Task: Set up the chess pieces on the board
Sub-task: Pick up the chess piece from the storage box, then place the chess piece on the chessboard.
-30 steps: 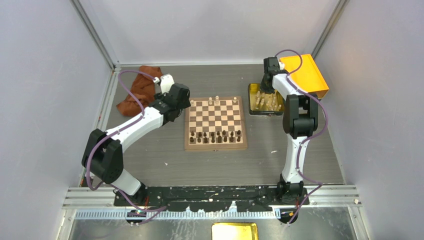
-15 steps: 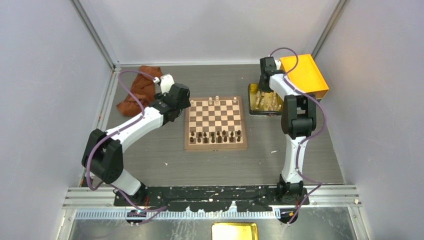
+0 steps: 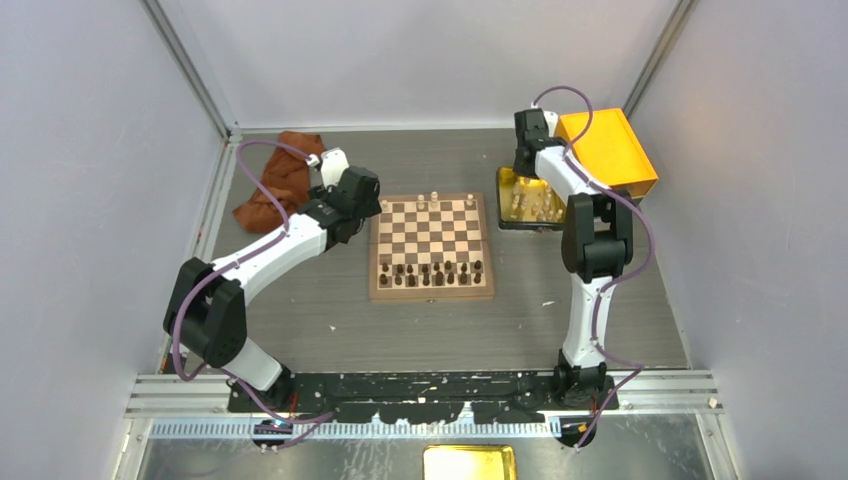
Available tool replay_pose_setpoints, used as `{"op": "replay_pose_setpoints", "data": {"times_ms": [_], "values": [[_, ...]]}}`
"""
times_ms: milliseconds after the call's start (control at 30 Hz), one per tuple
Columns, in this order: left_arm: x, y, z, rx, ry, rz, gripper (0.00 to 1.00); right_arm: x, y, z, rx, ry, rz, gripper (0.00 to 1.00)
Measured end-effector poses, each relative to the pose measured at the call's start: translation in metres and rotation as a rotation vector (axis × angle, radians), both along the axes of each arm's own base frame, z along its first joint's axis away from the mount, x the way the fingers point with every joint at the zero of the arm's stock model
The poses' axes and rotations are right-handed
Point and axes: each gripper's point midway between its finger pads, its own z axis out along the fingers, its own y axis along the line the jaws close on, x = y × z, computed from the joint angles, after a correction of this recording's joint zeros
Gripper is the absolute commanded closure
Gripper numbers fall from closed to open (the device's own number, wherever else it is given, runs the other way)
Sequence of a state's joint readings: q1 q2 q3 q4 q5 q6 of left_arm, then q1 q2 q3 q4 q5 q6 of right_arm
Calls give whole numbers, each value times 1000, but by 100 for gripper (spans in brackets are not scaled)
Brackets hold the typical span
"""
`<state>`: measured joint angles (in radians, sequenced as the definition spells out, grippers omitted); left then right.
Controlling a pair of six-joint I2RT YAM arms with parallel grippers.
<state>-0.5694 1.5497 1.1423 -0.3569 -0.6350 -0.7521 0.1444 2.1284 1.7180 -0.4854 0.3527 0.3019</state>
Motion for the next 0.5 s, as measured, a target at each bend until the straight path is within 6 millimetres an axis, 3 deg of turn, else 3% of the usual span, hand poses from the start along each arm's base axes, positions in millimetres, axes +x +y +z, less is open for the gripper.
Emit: {"op": "replay_pose_setpoints", "data": {"times_ms": [200,333,500], "values": [[0,0,0,0,0,0,19,-2,23,51,-13,-89,47,99],[0,0,0,0,0,0,19,-2,58,81,20,-127,117,99],[0,0,1,-1,-1,0,19,-12,100,88,75,-109,209,99]]}}
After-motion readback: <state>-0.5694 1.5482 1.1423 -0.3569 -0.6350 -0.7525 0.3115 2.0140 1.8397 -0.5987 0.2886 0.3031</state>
